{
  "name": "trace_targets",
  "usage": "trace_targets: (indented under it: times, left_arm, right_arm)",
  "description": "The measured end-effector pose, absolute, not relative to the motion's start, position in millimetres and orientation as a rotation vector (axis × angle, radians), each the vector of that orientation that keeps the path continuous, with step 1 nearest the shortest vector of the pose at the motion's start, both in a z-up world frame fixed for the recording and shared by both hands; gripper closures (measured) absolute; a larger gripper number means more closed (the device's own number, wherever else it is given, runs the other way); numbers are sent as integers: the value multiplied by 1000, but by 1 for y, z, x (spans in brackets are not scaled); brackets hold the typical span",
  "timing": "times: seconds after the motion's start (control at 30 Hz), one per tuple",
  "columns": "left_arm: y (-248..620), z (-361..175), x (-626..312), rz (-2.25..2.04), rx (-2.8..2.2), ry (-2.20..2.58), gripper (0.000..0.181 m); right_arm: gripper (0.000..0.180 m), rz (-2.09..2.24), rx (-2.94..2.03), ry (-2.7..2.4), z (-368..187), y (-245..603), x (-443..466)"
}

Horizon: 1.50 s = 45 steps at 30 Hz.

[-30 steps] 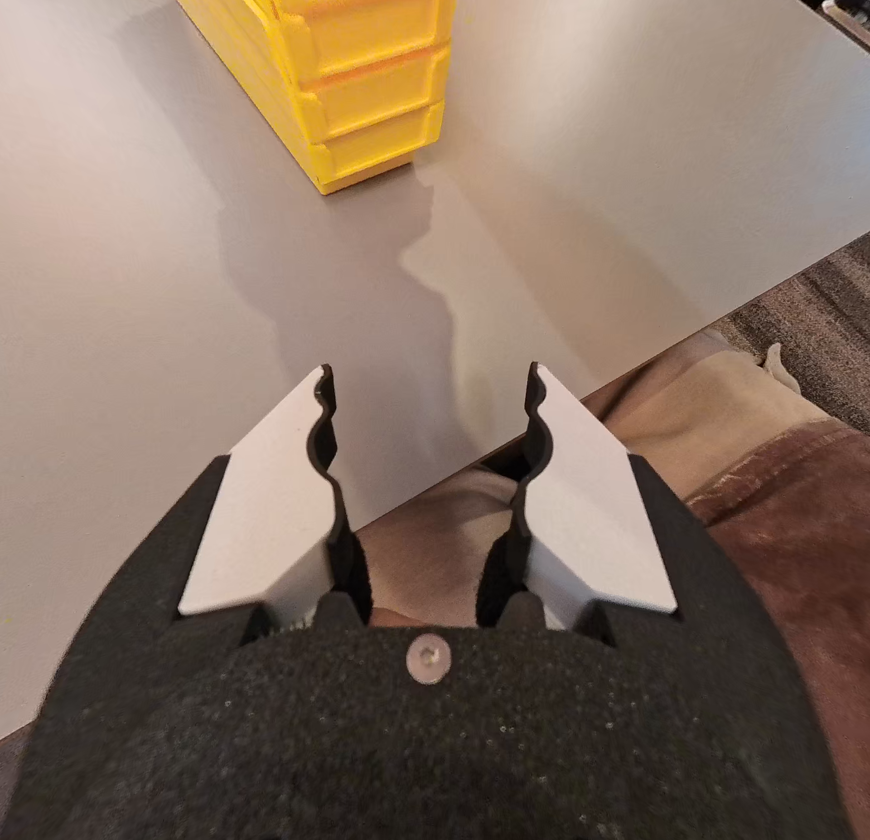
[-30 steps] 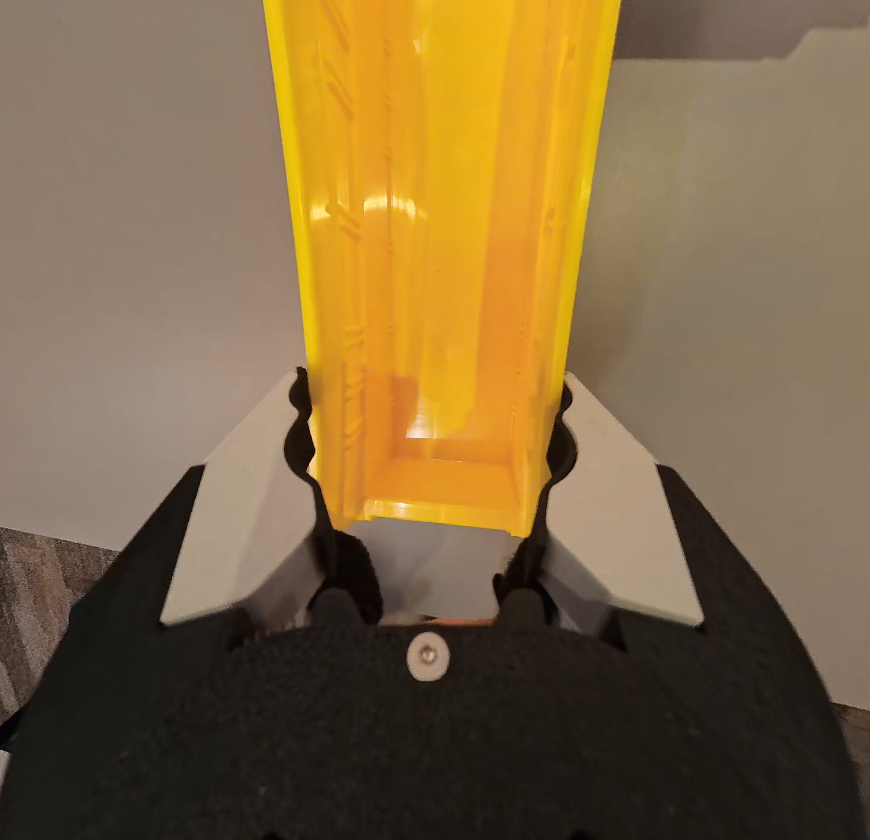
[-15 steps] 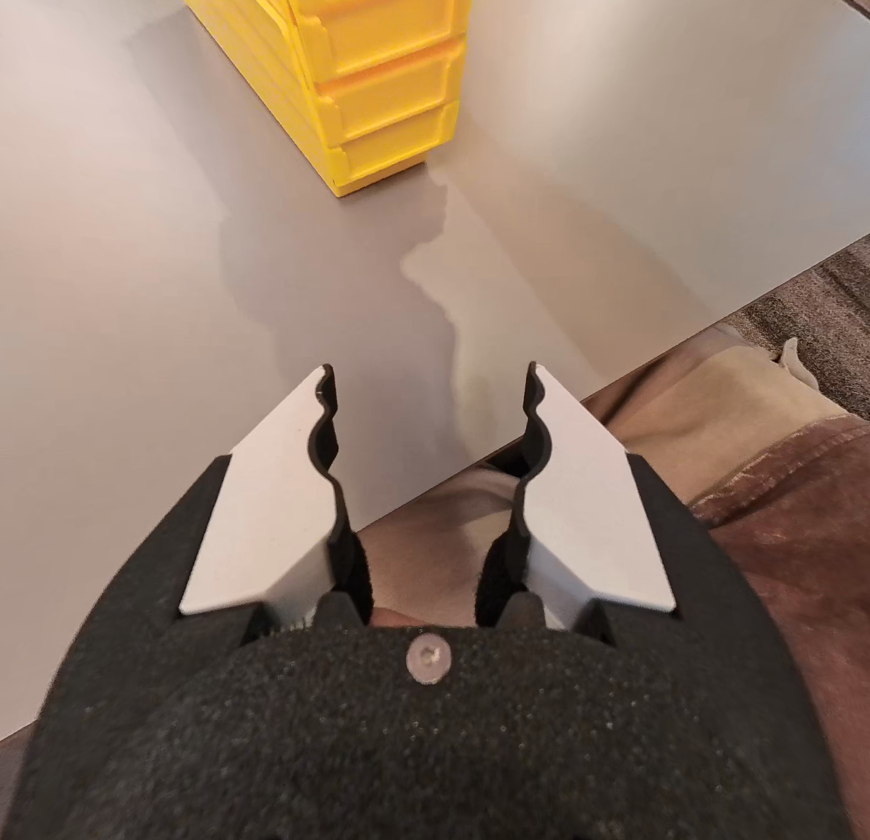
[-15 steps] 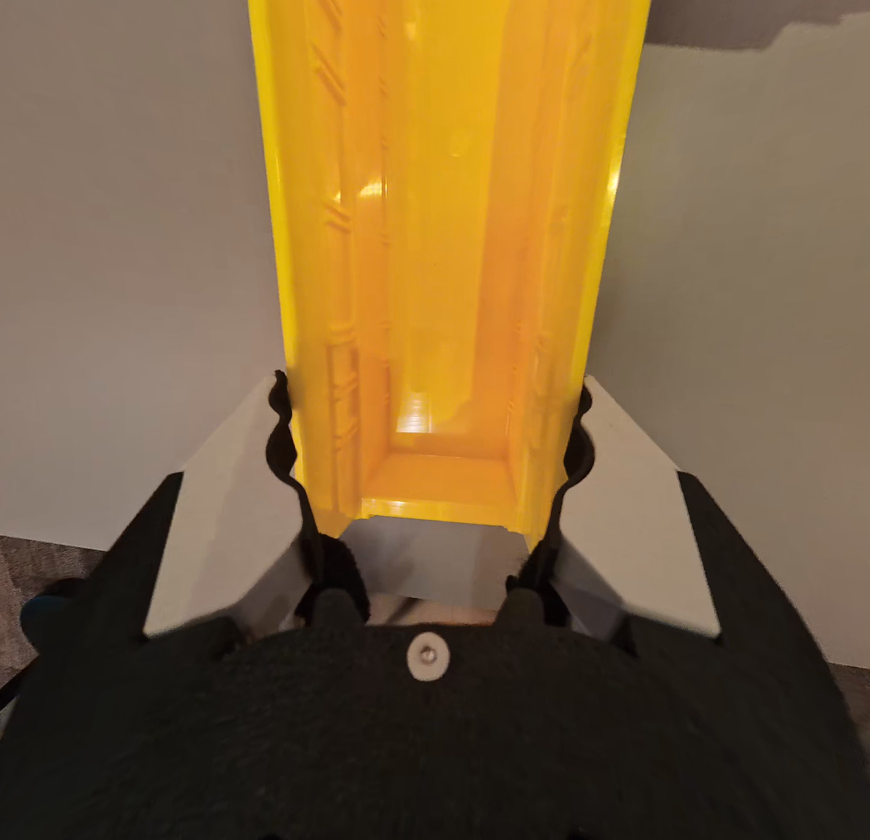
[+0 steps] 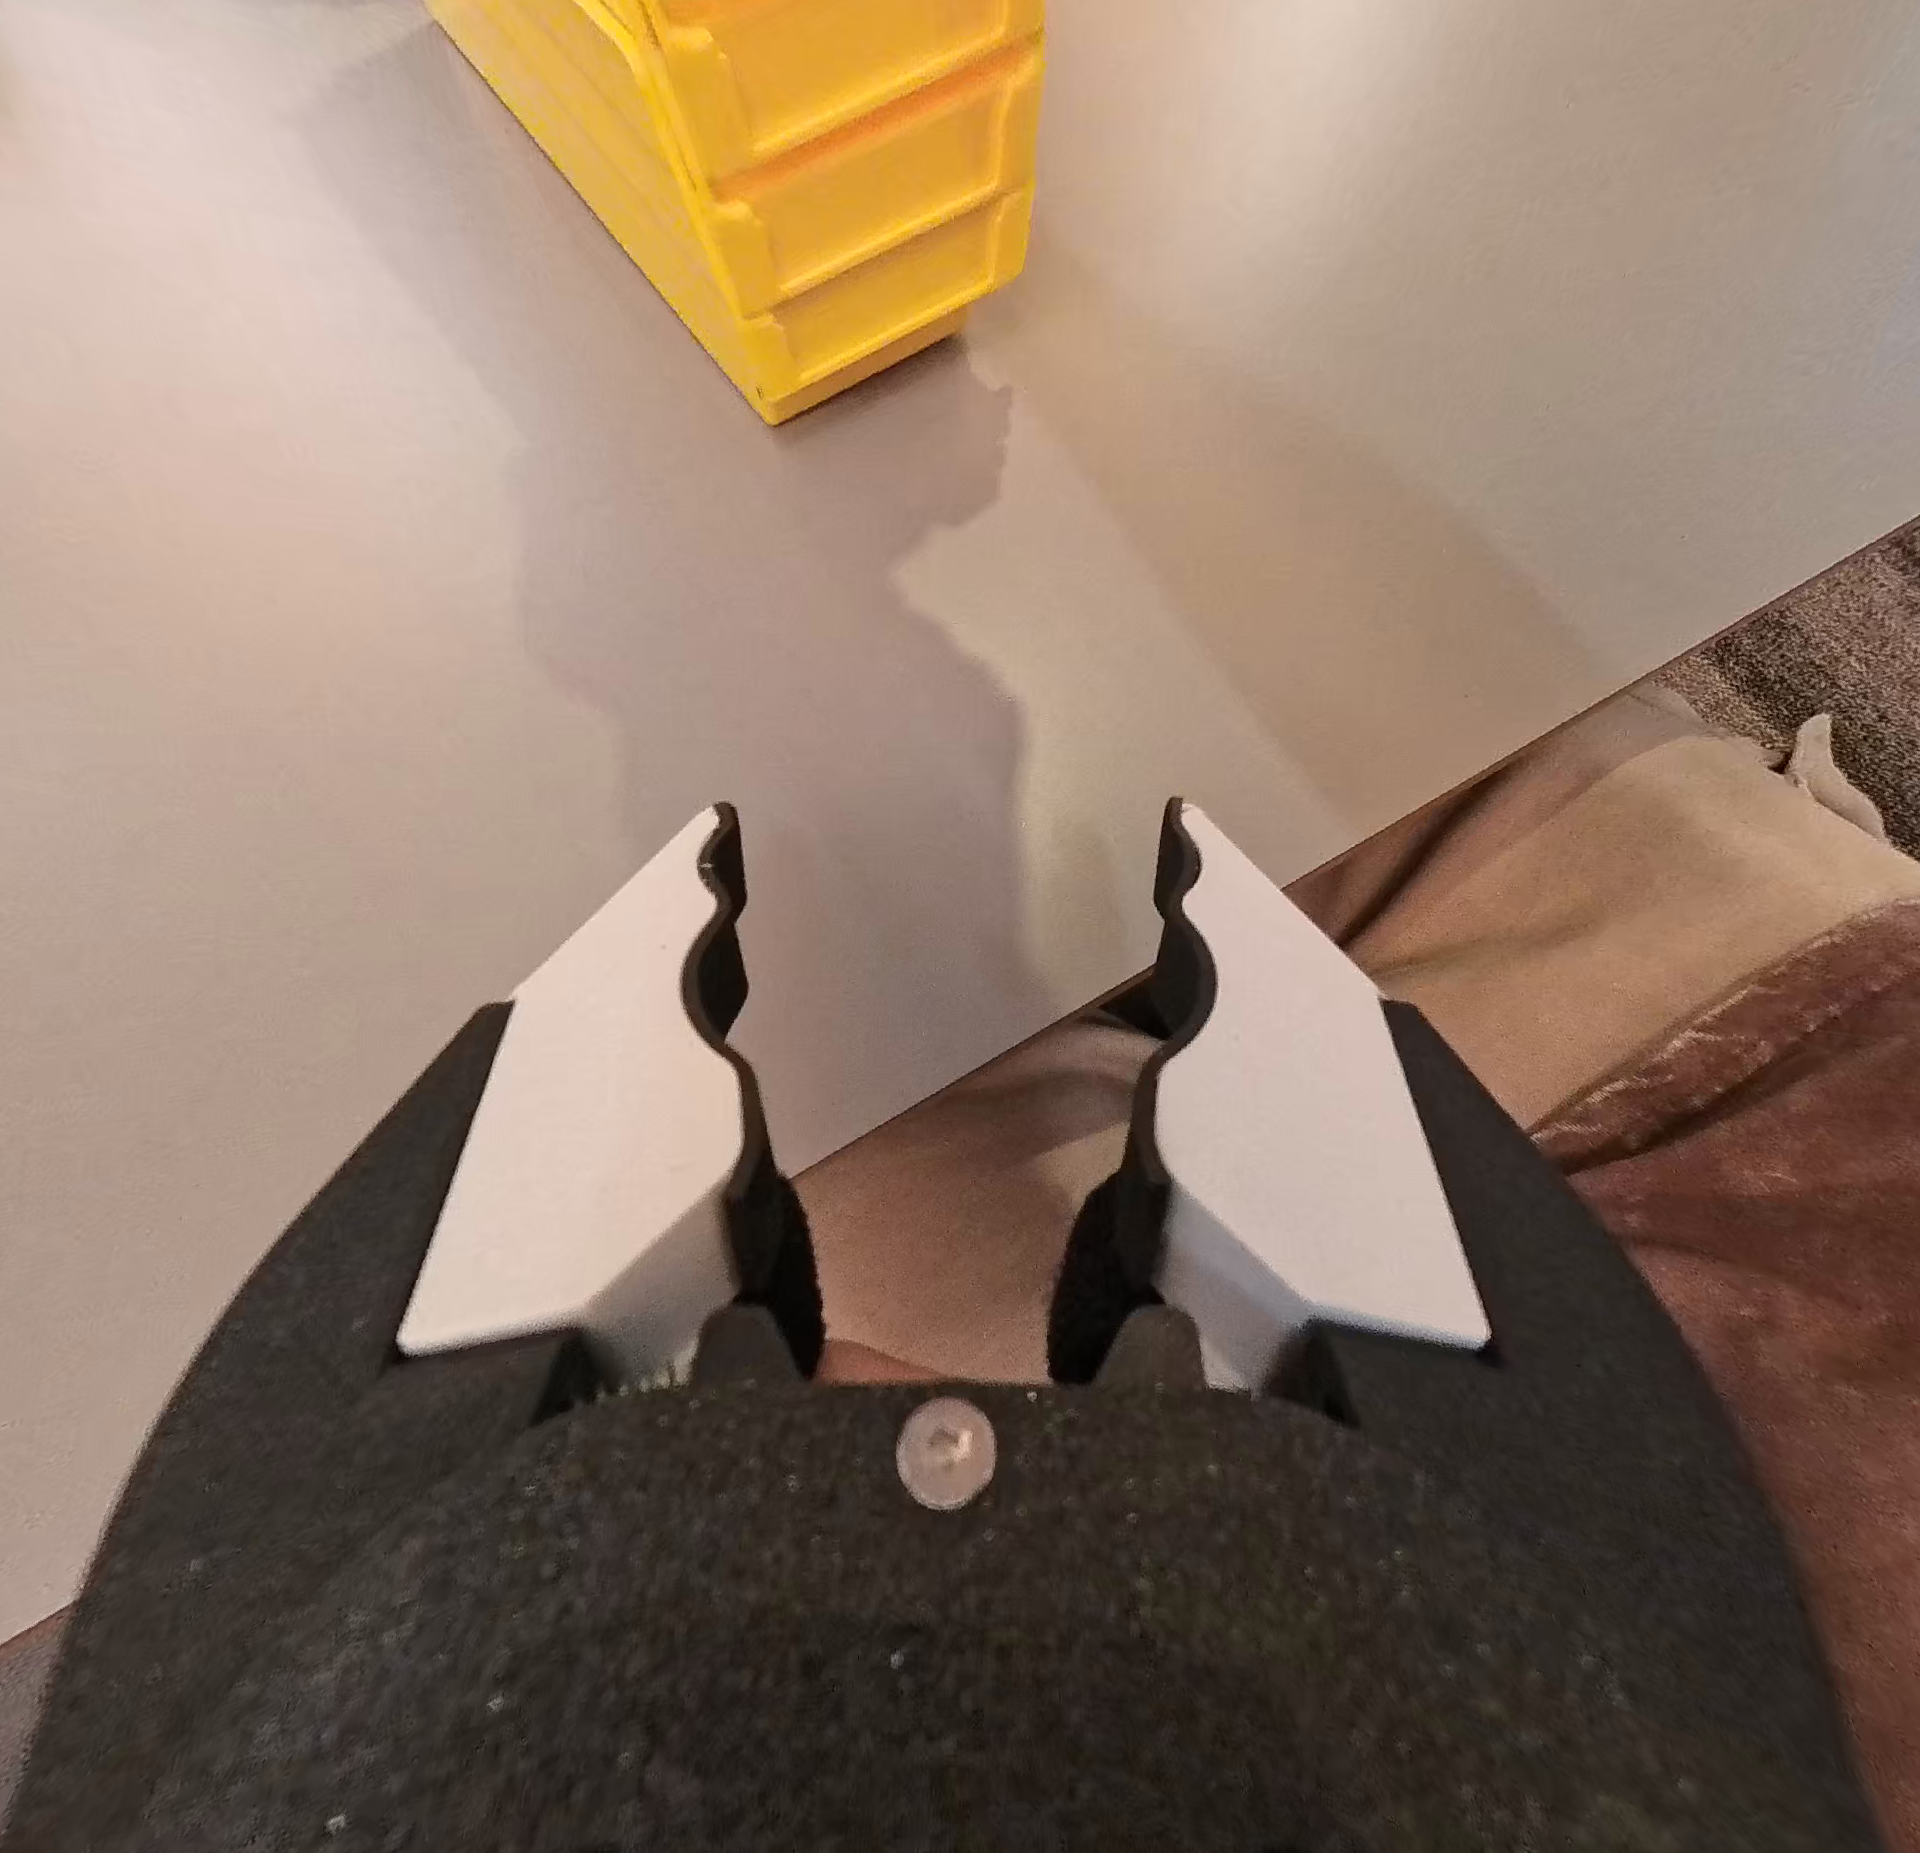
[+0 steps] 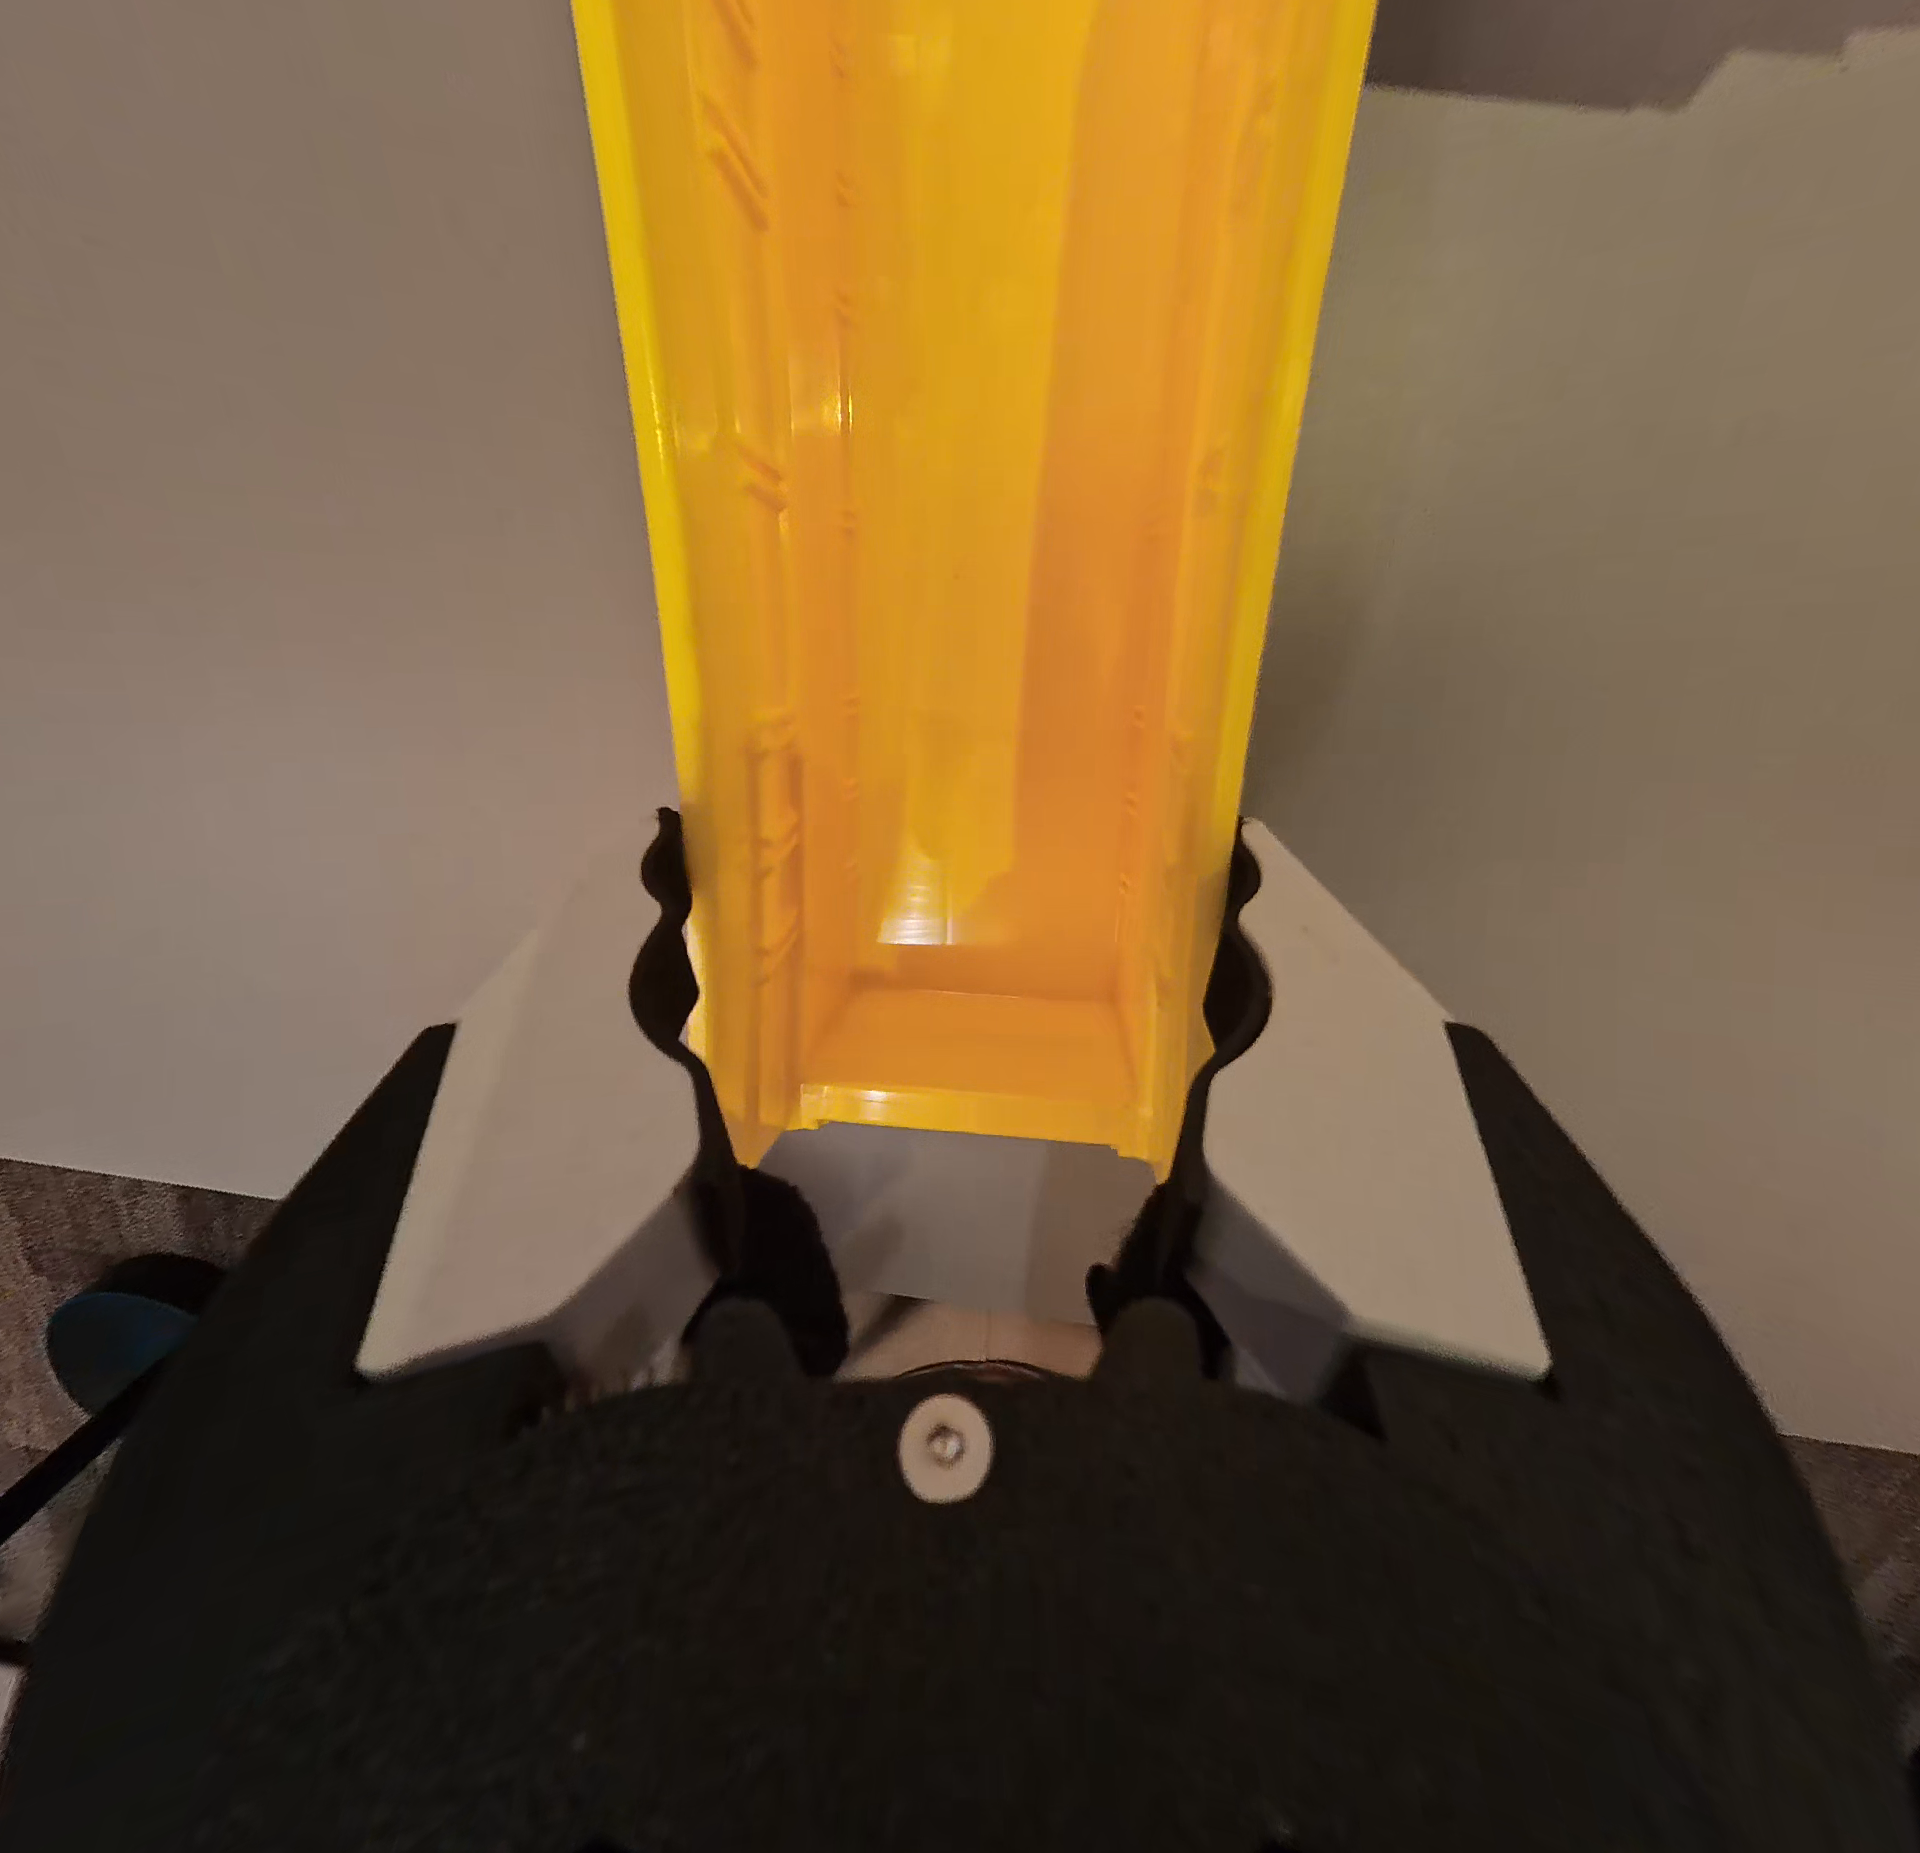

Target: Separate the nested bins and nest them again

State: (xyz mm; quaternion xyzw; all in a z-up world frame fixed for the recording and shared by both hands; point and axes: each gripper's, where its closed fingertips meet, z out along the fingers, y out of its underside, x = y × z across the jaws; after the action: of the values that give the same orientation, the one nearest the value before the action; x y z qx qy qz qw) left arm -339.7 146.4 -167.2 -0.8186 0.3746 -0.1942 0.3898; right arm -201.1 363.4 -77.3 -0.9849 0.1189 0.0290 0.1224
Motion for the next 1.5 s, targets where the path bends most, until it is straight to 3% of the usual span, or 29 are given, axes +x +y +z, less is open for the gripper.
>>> trace_targets:
  times: [0.23, 0.57, 0.8, 1.5]
  left_arm:
    - [145, -170, -338, -502, -2093, 959, 103]
    - [145, -174, -340, -489, -2111, 968, 103]
    - [144, -173, -339, -491, -2104, 971, 103]
    - [143, -176, -339, -495, -2116, 985, 103]
  right_arm:
    - [58, 103, -2947, 307, -82, 354, -199]
    - [66, -87, -2949, 233, -78, 357, -196]
    - [89, -53, -2940, 224, -72, 357, -195]
    - [91, -33, -2928, 268, -60, 359, -194]
